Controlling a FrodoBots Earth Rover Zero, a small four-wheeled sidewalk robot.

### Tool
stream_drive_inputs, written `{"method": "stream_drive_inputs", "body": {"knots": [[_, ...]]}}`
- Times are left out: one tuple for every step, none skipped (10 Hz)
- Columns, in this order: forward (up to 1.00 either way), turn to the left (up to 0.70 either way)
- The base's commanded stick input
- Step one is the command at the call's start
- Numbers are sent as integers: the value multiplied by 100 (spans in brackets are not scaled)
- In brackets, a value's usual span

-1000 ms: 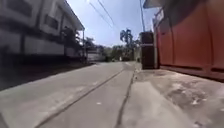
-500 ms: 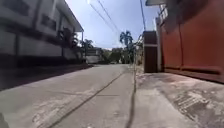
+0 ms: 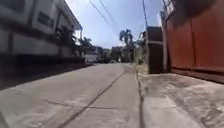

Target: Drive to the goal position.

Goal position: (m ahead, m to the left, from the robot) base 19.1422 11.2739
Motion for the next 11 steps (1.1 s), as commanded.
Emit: {"method": "stream_drive_inputs", "body": {"knots": [[100, 2], [100, 2], [100, 2], [100, 2], [100, 2], [100, 3], [100, 2], [100, 2], [100, 2], [100, 2], [100, 2]]}}
